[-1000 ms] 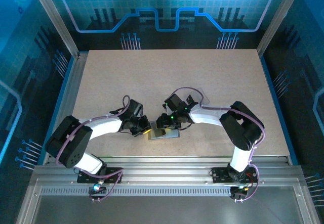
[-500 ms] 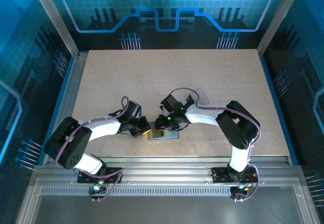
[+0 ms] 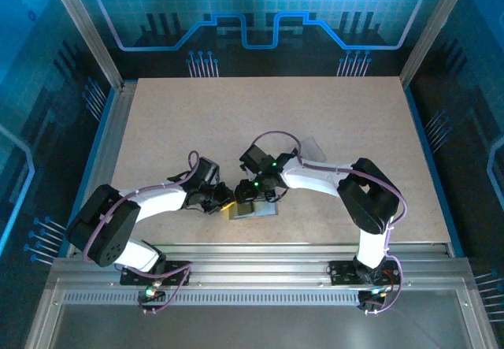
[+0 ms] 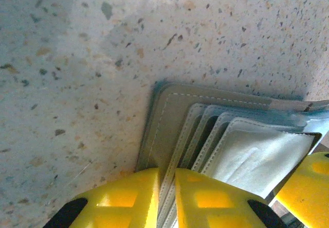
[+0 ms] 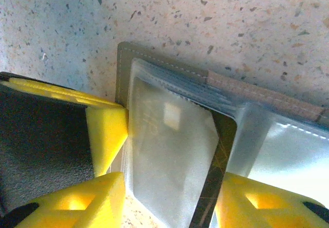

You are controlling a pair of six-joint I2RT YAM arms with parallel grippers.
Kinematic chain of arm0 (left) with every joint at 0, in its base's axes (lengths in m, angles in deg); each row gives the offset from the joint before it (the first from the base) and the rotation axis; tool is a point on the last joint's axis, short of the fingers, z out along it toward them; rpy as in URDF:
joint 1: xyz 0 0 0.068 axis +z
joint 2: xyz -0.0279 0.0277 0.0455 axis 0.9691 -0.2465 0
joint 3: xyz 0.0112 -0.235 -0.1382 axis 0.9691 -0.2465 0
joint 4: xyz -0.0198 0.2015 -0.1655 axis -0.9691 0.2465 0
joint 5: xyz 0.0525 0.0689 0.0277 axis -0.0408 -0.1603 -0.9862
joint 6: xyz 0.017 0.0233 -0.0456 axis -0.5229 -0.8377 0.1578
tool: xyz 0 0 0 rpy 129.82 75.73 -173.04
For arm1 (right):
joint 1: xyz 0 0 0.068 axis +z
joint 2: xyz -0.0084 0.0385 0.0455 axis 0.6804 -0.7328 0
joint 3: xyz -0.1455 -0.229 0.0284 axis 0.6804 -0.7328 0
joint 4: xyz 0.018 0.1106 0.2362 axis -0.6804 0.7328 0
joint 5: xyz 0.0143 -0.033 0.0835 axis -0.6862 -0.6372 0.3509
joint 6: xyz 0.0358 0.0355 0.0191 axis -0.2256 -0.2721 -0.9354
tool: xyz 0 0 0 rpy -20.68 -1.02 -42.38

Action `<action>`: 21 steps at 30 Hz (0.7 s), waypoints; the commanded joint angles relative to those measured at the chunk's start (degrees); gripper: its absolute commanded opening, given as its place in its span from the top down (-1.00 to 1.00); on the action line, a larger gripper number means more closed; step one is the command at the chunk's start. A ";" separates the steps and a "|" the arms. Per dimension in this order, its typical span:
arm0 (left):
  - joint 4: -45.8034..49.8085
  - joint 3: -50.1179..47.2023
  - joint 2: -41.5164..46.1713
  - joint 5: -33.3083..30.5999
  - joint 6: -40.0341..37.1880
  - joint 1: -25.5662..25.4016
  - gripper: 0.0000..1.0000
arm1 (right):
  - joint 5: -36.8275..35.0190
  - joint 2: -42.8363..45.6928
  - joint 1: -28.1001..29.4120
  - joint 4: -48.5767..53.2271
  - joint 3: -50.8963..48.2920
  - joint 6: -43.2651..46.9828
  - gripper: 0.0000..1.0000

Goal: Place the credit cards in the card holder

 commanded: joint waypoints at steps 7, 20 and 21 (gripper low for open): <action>-1.71 0.52 2.58 6.97 1.38 1.17 0.62 | 4.06 -3.58 1.01 0.47 1.98 1.09 -0.01; -0.42 0.98 3.55 7.01 0.12 3.29 0.76 | 4.73 -1.82 -0.17 0.59 1.74 2.90 -0.03; -0.80 0.97 3.33 7.24 0.22 3.35 0.78 | 4.08 -1.80 -0.18 1.48 2.11 3.33 -0.03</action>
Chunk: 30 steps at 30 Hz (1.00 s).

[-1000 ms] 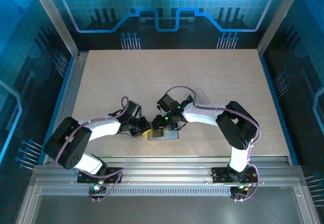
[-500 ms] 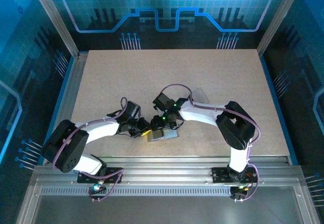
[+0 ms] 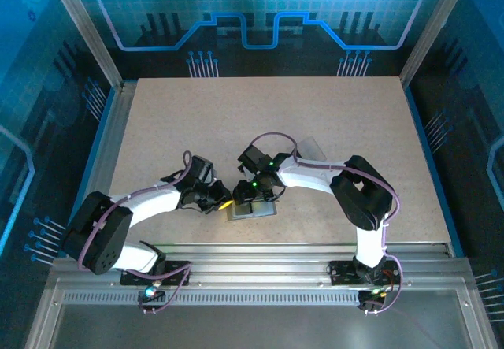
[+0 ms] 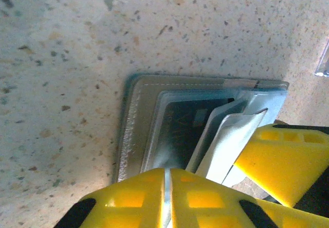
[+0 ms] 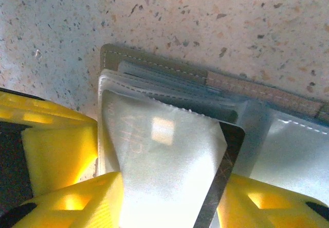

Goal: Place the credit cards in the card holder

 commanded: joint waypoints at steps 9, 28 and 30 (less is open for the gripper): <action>-1.91 0.21 4.05 2.12 0.03 1.85 0.74 | 2.20 -0.37 -0.21 2.77 2.14 2.53 -0.03; 1.39 2.07 -0.66 -0.84 -3.04 1.90 0.80 | 3.86 -0.39 -1.19 2.86 1.87 2.86 0.00; 1.03 1.53 -0.91 -1.10 -3.04 1.90 0.80 | 3.01 -0.88 -1.05 3.26 1.79 2.53 0.01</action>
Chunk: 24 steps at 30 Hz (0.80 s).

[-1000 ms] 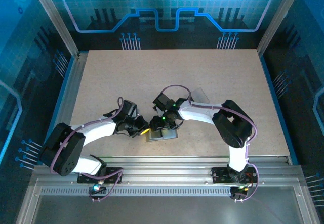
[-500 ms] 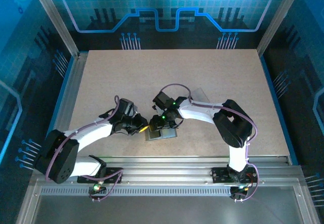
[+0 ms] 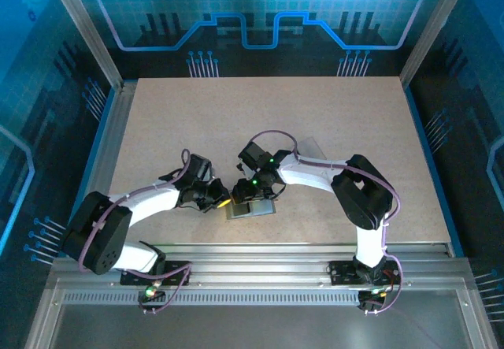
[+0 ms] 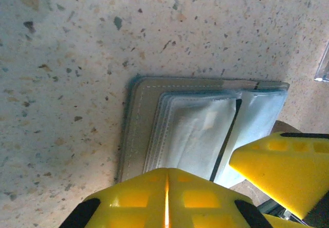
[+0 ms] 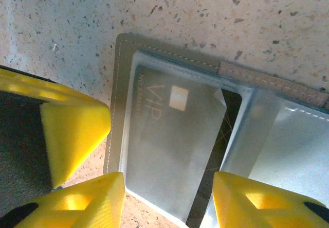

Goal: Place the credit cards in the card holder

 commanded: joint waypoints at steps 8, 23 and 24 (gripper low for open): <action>-1.31 -0.27 -2.74 -1.20 -1.80 0.52 0.81 | 0.94 -1.63 0.41 1.70 0.62 0.41 0.02; -4.78 -3.31 -4.30 -0.76 -0.40 0.45 0.83 | 3.64 0.54 0.66 -1.64 0.11 0.47 0.03; -4.78 -3.31 -4.41 -0.83 -0.40 0.45 0.83 | 1.52 0.89 0.62 0.48 0.72 1.24 0.02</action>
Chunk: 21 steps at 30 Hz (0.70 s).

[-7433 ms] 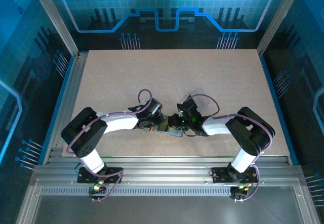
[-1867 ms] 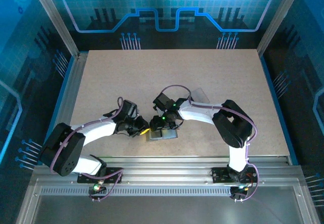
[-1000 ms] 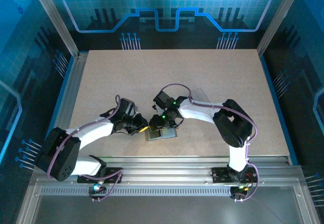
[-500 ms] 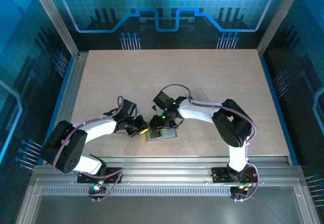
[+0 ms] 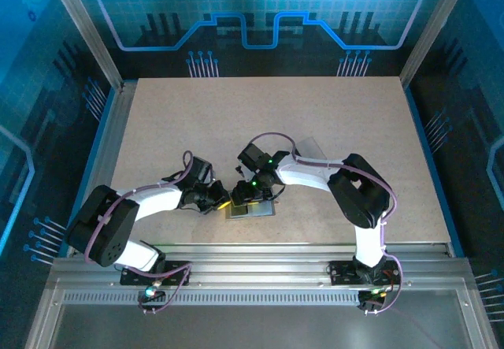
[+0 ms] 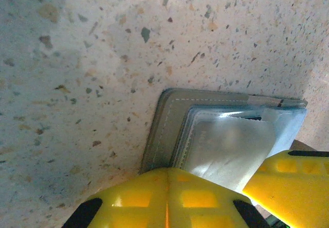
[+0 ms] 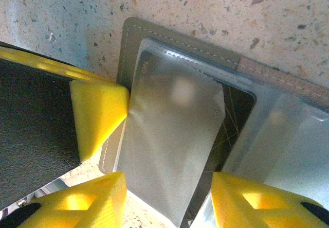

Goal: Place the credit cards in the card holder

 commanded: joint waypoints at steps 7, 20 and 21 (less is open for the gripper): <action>-0.60 -1.41 -1.96 -0.17 -0.43 0.47 0.83 | -16.35 3.01 -0.26 12.89 3.56 5.04 0.05; -0.98 -1.63 -2.03 0.20 -0.24 0.45 0.83 | -28.46 -2.86 -0.72 19.69 9.48 10.24 0.16; -0.94 -1.63 -2.03 0.28 -0.26 0.47 0.83 | -28.33 -3.47 -0.73 19.69 9.75 10.33 0.17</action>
